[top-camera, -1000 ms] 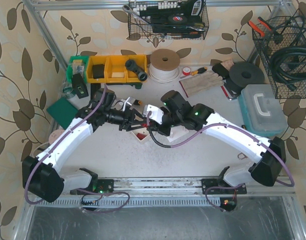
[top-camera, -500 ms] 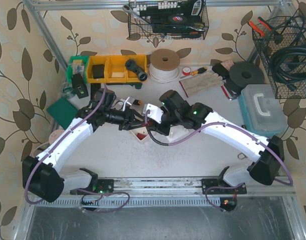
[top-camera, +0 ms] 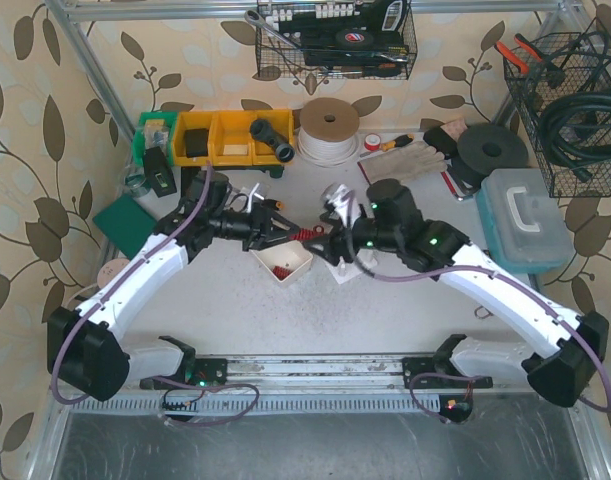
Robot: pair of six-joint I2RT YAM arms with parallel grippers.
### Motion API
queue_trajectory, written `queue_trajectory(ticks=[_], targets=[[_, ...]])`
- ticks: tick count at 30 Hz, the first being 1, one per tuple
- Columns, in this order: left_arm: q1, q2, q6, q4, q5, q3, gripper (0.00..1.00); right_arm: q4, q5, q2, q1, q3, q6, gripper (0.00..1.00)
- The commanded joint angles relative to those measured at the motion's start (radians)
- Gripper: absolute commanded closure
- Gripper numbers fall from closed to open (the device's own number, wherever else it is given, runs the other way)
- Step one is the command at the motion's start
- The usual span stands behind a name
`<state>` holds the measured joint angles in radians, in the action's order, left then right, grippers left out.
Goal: Install the large spring
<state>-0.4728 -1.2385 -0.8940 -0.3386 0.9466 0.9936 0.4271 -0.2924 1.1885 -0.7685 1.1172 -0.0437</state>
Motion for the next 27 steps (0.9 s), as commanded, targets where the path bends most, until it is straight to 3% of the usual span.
queue_trajectory(ticks=[1, 7, 14, 22, 27], targets=[[-0.006, 0.010, -0.126, 0.257, 0.029, -0.016, 1.00, -0.193, -0.211, -0.051, 0.132, -0.078, 0.330, 0.22], [-0.006, 0.006, -0.299, 0.512, 0.029, -0.082, 1.00, -0.536, -0.456, -0.086, 0.339, -0.230, 0.758, 0.28], [-0.021, -0.006, -0.437, 0.763, 0.021, -0.135, 1.00, -0.844, -0.585, -0.003, 0.387, -0.299, 1.144, 0.27], [-0.035, -0.018, -0.515, 0.909, 0.003, -0.150, 1.00, -0.811, -0.578, 0.033, 0.387, -0.317, 1.205, 0.23], [-0.045, -0.024, -0.524, 0.931, 0.001, -0.145, 1.00, -0.956, -0.580, 0.066, 0.388, -0.342, 1.326, 0.26]])
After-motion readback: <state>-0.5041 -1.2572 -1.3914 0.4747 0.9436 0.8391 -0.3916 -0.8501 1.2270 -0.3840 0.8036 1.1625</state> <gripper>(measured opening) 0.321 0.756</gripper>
